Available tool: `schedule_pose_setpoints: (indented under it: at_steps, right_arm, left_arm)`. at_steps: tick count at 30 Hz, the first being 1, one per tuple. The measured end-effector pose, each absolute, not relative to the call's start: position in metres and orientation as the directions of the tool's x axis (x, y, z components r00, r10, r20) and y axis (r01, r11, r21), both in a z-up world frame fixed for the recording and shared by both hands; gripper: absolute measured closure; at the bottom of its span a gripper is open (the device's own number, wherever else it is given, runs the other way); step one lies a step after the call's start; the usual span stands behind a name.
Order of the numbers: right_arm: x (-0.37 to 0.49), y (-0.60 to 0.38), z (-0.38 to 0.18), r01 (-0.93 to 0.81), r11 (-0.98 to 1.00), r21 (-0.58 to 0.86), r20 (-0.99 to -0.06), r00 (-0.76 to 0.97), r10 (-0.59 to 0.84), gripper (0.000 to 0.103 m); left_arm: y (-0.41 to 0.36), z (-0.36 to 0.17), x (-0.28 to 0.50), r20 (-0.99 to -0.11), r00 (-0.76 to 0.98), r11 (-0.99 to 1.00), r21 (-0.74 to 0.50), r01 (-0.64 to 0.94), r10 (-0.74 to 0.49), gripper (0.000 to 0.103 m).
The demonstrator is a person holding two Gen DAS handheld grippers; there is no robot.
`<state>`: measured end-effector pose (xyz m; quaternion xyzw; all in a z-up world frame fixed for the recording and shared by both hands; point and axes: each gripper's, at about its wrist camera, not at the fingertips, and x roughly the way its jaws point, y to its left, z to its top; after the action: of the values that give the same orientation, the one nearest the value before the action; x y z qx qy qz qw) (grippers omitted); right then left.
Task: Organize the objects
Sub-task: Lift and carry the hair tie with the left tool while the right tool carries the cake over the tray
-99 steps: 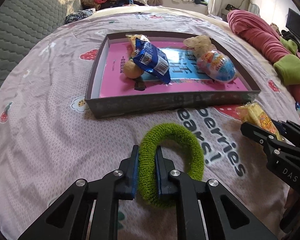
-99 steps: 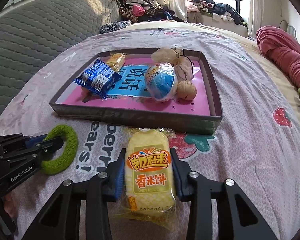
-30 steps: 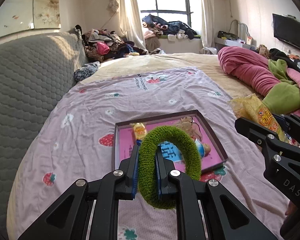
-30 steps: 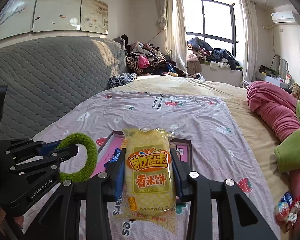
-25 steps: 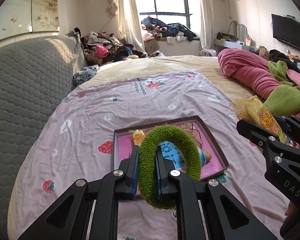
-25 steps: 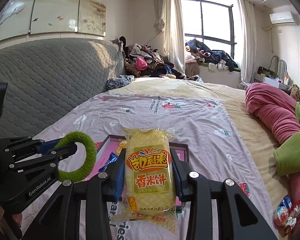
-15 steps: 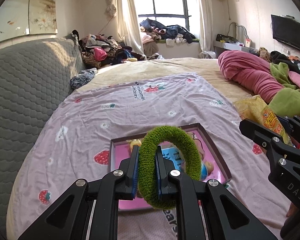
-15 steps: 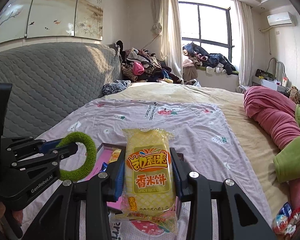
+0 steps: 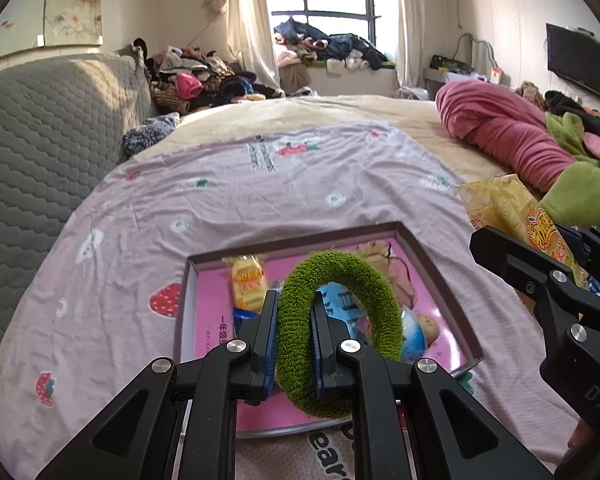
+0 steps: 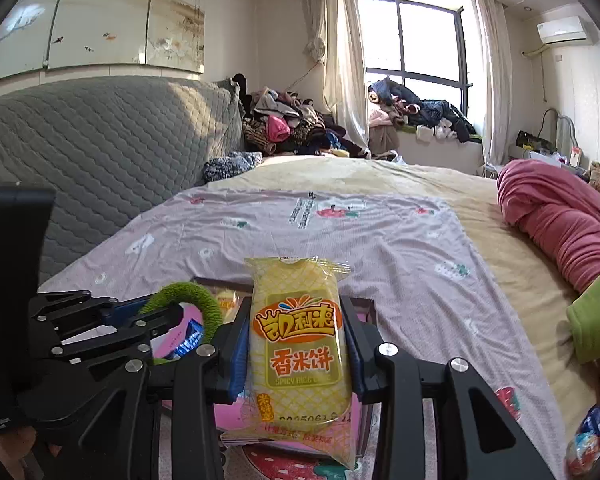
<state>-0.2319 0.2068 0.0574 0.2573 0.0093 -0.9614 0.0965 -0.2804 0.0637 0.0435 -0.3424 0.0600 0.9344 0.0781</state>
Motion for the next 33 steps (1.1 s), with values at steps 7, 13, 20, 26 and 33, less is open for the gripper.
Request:
schedule_pose_setpoints:
  at_steps: [7, 13, 20, 26, 33]
  right_arm:
    - [-0.249, 0.208, 0.029, 0.201, -0.979, 0.035, -0.54, -0.82, -0.188, 0.063]
    - [-0.265, 0.22, 0.014, 0.18, -0.982, 0.051, -0.559, -0.81, -0.178, 0.063]
    - [-0.281, 0.228, 0.002, 0.171, -0.984, 0.049, -0.577, -0.799, -0.168, 0.063]
    - [-0.293, 0.232, -0.015, 0.155, -0.986, 0.054, -0.608, -0.778, -0.156, 0.063]
    - [-0.301, 0.23, -0.022, 0.154, -0.987, 0.044, -0.625, -0.766, -0.147, 0.063]
  left_arm:
    - [0.068, 0.011, -0.295, -0.678, -0.727, -0.983, 0.034, -0.183, 0.112, 0.089]
    - [0.072, -0.011, -0.308, -0.696, -0.709, -0.982, 0.03, -0.185, 0.112, 0.089]
    - [0.073, -0.026, -0.317, -0.705, -0.701, -0.982, 0.034, -0.184, 0.107, 0.089]
    - [0.073, -0.036, -0.321, -0.714, -0.691, -0.982, 0.026, -0.186, 0.112, 0.089]
    - [0.073, -0.041, -0.322, -0.713, -0.691, -0.981, 0.021, -0.191, 0.12, 0.089]
